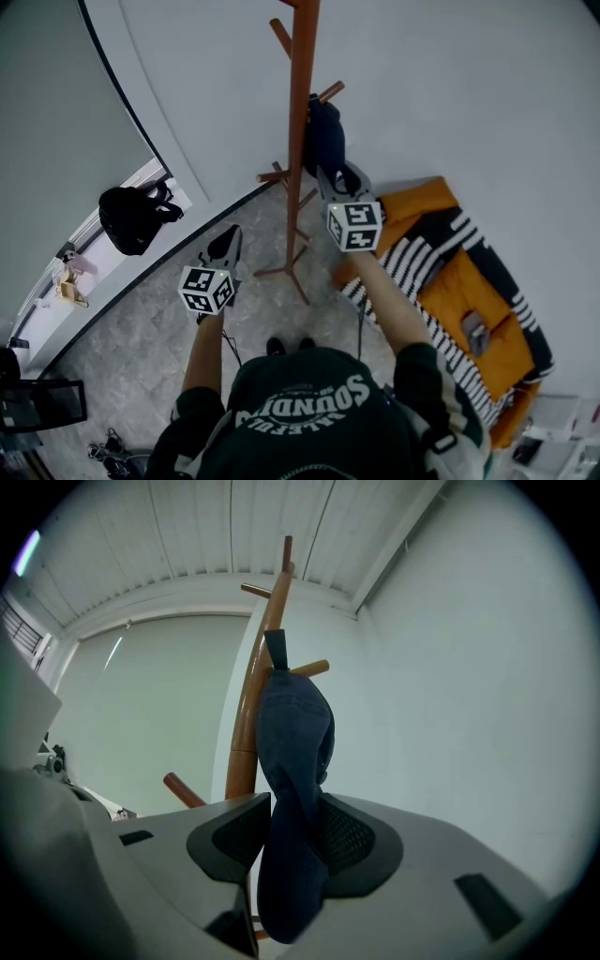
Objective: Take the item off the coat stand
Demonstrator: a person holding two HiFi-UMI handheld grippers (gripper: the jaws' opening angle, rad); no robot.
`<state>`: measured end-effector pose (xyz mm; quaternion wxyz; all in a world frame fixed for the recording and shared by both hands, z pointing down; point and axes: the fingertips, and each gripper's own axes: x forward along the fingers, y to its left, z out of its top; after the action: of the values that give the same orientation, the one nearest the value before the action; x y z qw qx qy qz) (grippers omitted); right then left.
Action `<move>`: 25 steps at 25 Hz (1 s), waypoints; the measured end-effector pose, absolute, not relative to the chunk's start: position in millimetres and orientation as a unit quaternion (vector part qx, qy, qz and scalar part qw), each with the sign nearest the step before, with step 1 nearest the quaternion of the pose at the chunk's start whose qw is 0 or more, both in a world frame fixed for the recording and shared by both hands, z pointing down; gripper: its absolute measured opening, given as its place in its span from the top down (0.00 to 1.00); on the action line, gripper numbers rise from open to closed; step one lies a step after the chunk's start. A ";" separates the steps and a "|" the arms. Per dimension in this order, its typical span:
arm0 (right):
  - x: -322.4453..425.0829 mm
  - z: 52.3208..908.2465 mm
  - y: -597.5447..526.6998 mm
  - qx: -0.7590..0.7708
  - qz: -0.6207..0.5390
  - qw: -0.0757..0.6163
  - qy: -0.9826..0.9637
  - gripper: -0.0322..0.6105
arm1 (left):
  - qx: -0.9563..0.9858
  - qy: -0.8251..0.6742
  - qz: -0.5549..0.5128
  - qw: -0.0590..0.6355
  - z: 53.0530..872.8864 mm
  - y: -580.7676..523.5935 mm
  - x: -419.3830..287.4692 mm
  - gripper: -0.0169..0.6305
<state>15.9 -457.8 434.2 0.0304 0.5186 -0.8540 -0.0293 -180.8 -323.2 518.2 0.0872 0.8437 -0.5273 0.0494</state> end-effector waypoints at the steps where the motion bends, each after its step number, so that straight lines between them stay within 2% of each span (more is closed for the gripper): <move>1: 17.4 431.5 -457.8 0.520 -0.032 0.028 -0.853 0.71 | 0.844 -0.526 0.050 0.087 518.6 -323.5 -179.8 0.97; 25: 72.3 383.5 -471.3 0.566 -0.069 -0.010 -0.821 0.72 | 0.860 -0.501 0.052 0.084 516.4 -337.6 -158.3 0.97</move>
<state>72.3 -471.3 383.5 -0.0100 0.5661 -0.8215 -0.0685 -158.3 -337.6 516.4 0.0836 0.8597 -0.5013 0.0520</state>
